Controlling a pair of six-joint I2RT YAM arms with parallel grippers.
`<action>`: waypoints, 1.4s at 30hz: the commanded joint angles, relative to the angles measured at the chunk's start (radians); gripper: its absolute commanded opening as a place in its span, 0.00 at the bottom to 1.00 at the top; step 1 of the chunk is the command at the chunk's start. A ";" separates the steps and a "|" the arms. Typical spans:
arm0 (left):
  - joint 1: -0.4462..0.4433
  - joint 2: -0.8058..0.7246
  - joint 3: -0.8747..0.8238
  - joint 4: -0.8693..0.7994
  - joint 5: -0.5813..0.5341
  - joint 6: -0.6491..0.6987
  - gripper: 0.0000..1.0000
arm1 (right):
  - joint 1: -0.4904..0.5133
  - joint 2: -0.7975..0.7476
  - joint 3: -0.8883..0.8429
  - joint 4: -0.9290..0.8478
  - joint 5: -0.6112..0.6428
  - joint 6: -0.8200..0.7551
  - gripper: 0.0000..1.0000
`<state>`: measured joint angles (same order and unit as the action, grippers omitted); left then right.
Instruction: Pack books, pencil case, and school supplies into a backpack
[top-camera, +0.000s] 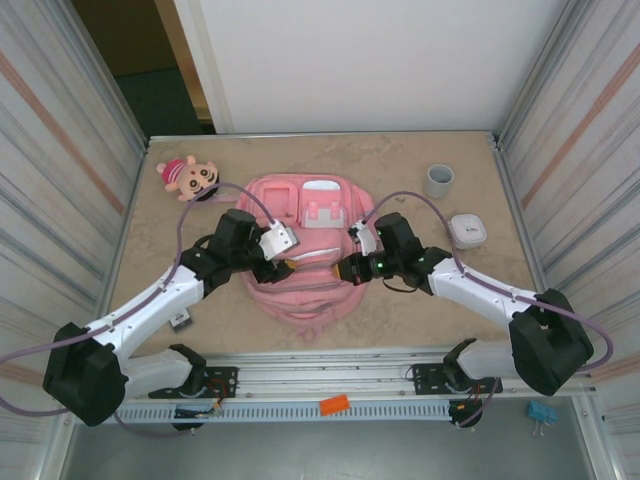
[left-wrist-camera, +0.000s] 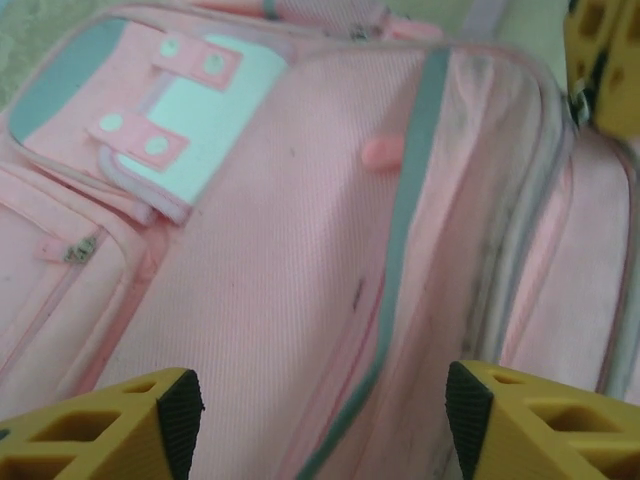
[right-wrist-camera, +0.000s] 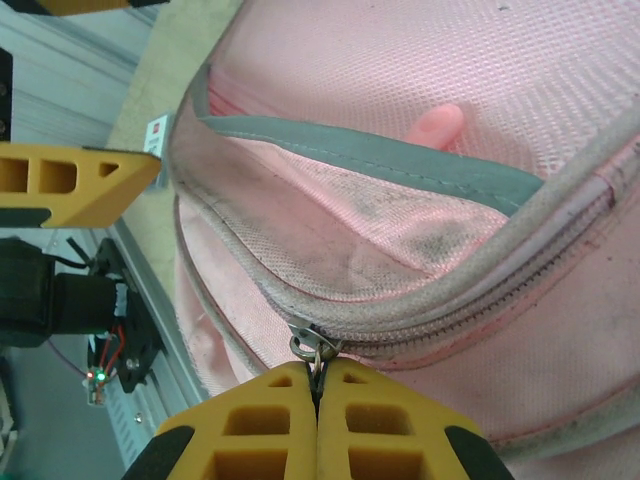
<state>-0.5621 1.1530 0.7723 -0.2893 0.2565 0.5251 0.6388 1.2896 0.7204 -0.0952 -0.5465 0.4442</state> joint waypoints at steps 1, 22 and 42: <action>0.011 0.011 0.018 -0.073 0.066 0.131 0.70 | -0.002 -0.022 0.046 -0.038 -0.015 0.001 0.00; -0.022 0.025 0.013 0.041 0.112 0.061 0.00 | 0.102 0.016 0.105 -0.020 0.055 0.030 0.00; 0.051 -0.049 -0.008 0.060 0.193 0.056 0.00 | 0.060 -0.186 -0.038 0.009 0.209 0.162 0.57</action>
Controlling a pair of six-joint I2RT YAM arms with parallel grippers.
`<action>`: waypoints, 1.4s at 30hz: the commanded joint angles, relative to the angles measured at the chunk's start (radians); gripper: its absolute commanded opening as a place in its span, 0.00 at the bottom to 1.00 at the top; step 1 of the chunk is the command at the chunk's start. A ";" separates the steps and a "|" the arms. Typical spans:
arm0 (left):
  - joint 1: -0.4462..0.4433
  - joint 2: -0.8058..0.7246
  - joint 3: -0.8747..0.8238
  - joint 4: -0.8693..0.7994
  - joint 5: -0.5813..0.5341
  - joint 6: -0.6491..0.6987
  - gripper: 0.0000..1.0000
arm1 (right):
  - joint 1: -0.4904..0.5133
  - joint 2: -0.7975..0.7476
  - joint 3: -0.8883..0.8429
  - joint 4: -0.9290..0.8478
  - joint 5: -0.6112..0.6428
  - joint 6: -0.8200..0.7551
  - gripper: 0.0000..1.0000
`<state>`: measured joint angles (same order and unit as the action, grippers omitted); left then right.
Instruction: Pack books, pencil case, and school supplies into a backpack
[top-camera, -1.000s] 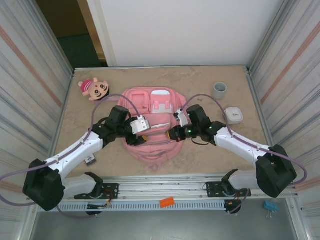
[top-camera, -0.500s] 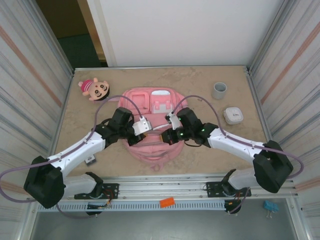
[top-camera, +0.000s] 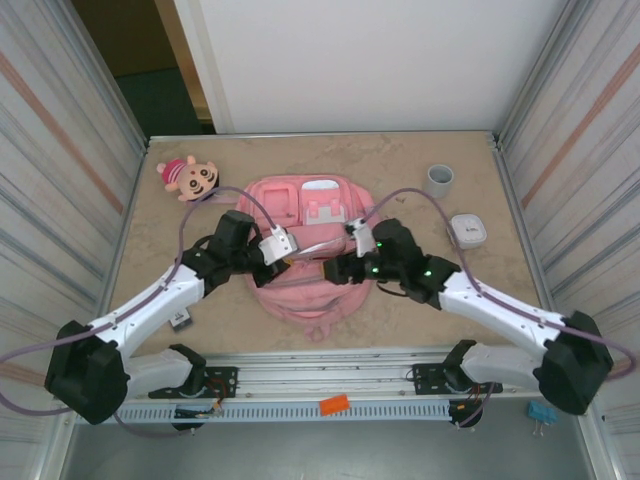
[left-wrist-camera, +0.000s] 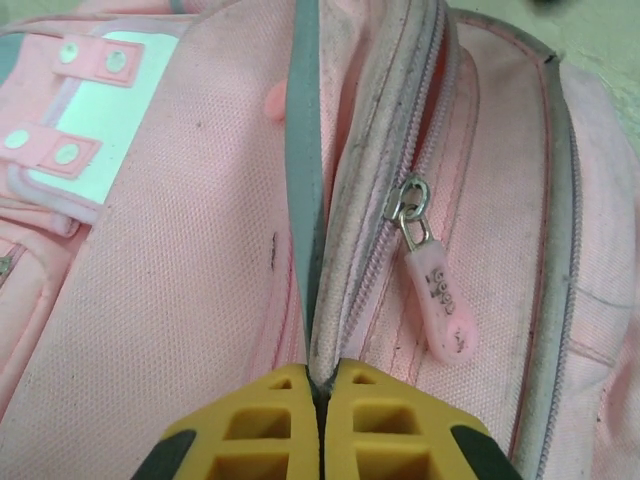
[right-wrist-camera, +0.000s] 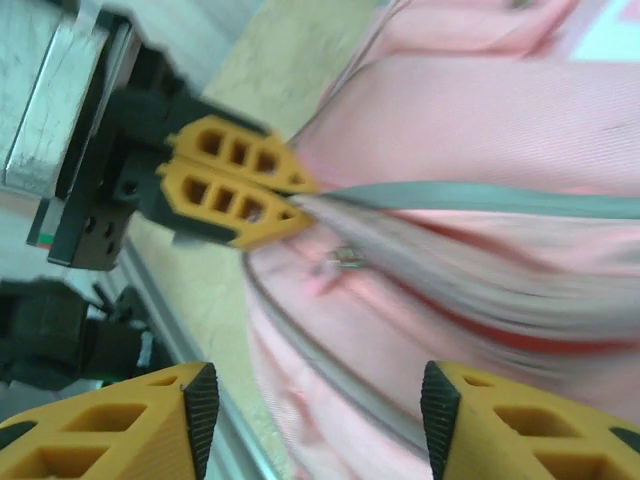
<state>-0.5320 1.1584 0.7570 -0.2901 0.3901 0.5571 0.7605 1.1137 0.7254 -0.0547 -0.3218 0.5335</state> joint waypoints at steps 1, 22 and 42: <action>0.024 -0.058 0.007 0.058 0.068 0.032 0.00 | -0.086 -0.002 -0.054 -0.020 -0.040 0.112 0.58; 0.025 -0.062 -0.007 0.016 0.069 0.128 0.00 | -0.144 0.134 -0.013 0.258 -0.155 0.368 0.54; 0.024 -0.066 -0.024 0.056 0.075 0.103 0.00 | -0.124 0.154 -0.032 0.306 -0.153 0.480 0.60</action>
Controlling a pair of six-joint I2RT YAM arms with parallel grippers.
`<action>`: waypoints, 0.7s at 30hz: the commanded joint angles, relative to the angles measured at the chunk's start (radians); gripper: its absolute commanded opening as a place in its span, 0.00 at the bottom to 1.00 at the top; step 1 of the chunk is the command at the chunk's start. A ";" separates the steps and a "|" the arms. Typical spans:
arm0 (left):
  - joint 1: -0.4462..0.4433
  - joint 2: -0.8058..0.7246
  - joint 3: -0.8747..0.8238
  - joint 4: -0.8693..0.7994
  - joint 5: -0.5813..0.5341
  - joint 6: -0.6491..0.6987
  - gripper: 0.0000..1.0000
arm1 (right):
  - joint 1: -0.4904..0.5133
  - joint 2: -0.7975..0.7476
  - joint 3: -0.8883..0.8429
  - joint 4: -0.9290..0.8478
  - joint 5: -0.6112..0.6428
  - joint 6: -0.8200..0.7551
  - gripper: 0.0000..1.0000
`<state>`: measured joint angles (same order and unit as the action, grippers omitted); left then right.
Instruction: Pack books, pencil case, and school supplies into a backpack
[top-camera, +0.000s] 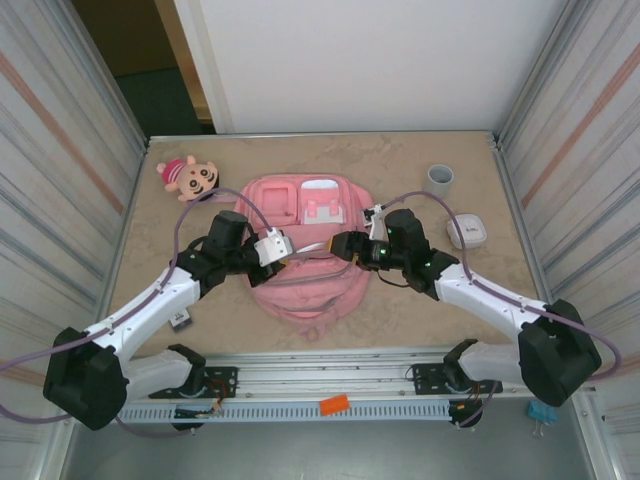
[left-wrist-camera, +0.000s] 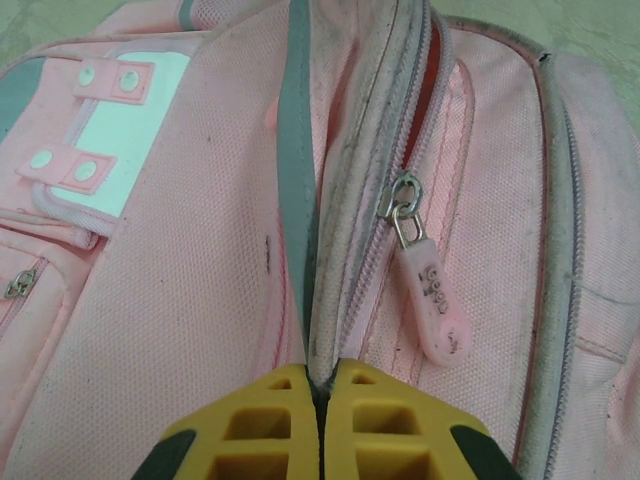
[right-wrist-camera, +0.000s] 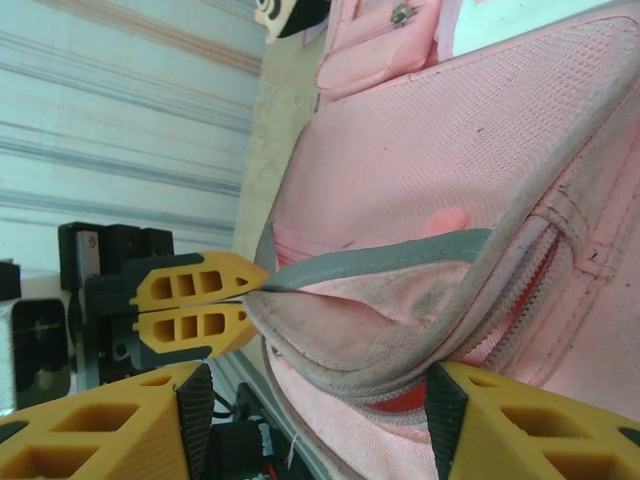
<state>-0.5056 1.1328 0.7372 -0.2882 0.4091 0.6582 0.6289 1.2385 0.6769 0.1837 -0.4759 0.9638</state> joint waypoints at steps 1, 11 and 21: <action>-0.006 -0.041 -0.005 0.054 0.058 0.005 0.00 | 0.008 0.037 0.018 0.081 0.006 0.058 0.60; -0.033 -0.072 -0.010 0.043 0.044 0.012 0.02 | 0.015 0.114 0.020 0.164 0.100 0.133 0.43; -0.088 -0.202 0.012 -0.061 -0.083 -0.380 0.41 | 0.050 0.157 0.053 0.241 0.116 0.142 0.02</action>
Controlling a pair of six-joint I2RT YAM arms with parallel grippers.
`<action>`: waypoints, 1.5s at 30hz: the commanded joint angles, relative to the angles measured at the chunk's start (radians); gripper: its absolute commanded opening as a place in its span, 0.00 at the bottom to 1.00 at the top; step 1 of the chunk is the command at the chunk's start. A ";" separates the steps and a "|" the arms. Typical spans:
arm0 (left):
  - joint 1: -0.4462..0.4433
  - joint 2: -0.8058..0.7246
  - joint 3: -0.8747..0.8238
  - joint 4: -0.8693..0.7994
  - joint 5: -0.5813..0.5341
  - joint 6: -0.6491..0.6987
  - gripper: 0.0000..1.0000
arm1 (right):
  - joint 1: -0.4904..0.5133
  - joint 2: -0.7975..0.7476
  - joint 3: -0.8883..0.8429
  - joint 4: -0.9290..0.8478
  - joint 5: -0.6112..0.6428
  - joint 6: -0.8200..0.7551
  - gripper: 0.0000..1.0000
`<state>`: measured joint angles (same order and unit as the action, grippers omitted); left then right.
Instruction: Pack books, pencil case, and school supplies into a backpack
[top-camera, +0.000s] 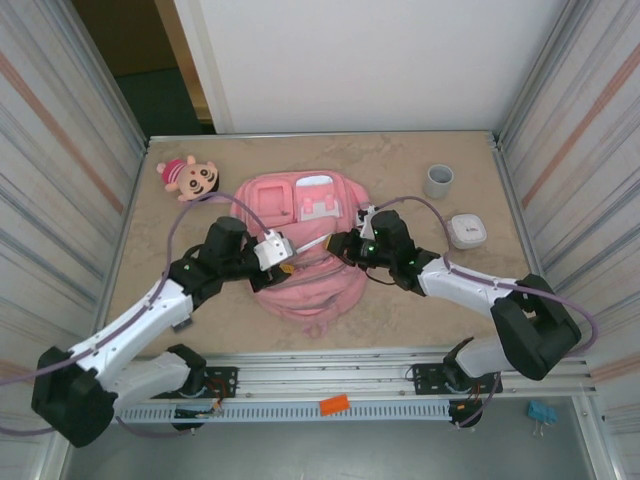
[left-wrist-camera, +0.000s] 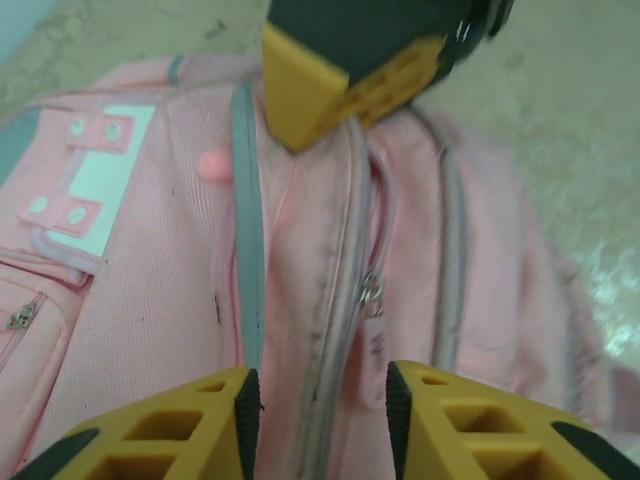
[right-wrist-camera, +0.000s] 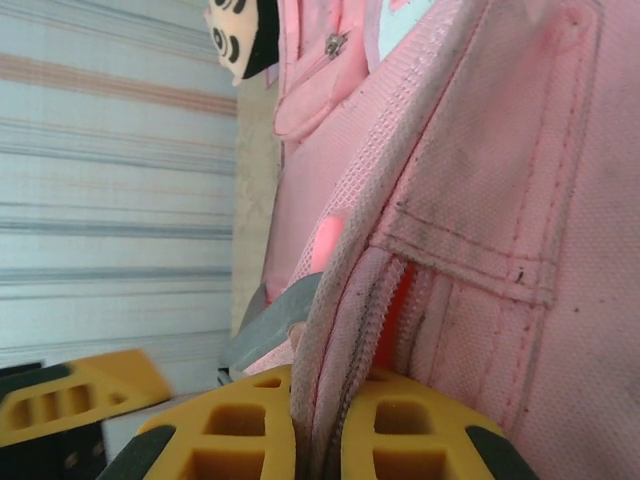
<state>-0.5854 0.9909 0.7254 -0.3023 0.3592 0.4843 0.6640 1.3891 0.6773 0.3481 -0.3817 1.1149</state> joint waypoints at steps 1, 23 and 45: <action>-0.009 -0.080 0.020 -0.067 -0.033 -0.285 0.43 | 0.017 0.009 0.060 0.075 0.021 -0.012 0.02; -0.056 -0.005 -0.197 0.210 -0.062 -0.723 0.62 | 0.069 0.030 0.122 0.069 0.006 -0.036 0.02; -0.105 0.113 -0.178 0.345 -0.181 -0.725 0.31 | 0.079 0.000 0.119 0.042 0.008 -0.059 0.00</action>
<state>-0.6895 1.0889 0.5282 0.0467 0.2661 -0.2481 0.7189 1.4208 0.7444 0.3435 -0.3367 1.0985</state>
